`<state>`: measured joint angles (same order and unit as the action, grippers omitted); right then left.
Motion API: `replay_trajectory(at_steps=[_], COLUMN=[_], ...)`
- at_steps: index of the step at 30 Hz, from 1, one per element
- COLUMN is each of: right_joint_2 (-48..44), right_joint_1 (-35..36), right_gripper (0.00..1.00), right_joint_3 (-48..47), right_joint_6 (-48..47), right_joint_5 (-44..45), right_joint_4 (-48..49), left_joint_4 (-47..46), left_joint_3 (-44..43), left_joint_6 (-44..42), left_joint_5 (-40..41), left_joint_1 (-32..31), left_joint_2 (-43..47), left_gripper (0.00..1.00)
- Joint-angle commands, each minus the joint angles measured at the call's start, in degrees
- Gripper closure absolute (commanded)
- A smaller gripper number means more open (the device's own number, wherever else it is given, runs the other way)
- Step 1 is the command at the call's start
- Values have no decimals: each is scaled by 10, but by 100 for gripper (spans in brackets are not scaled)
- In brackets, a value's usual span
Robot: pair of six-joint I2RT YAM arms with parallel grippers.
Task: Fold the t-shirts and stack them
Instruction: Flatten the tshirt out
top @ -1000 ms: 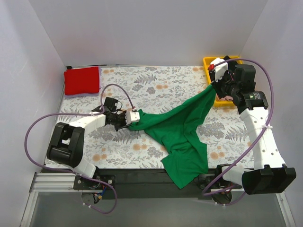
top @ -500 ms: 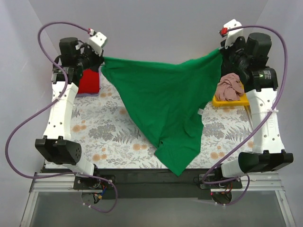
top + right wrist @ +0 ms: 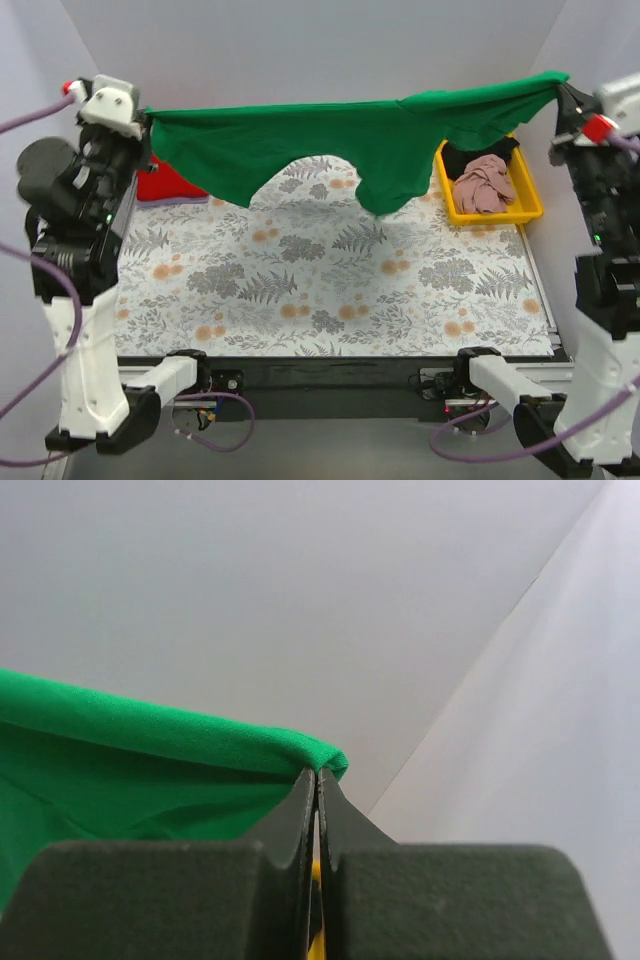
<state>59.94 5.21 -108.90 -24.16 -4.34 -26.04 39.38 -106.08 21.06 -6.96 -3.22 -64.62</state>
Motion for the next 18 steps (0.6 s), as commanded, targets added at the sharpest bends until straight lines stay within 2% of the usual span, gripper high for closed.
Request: replay_trajectory(at_steps=[1, 5, 10, 13, 15, 18], right_joint_2=[-32, -29, 8, 28, 44, 124], right_joint_1=[-5, -5, -5, -5, -6, -5], right_gripper=[99, 99, 99, 99, 99, 99], right_joint_3=[-3, -16, -16, 17, 72, 83], right_joint_6=[-9, -18, -41, -55, -62, -60], right_joint_5=[13, 1, -4, -22, -43, -52], right_joint_4=[68, 79, 107, 128, 142, 155], left_joint_4=[-40, -40, -52, -63, -97, -145], left_joint_3=[5, -31, -37, -8, 47, 62], left_joint_6=[28, 35, 5, -3, -6, 16], left_joint_5=[56, 48, 60, 48, 37, -15], left_joint_1=[3, 3, 3, 3, 3, 3], left_joint_2=[52, 59, 21, -7, -30, -103], left_gripper=[100, 100, 100, 100, 100, 100])
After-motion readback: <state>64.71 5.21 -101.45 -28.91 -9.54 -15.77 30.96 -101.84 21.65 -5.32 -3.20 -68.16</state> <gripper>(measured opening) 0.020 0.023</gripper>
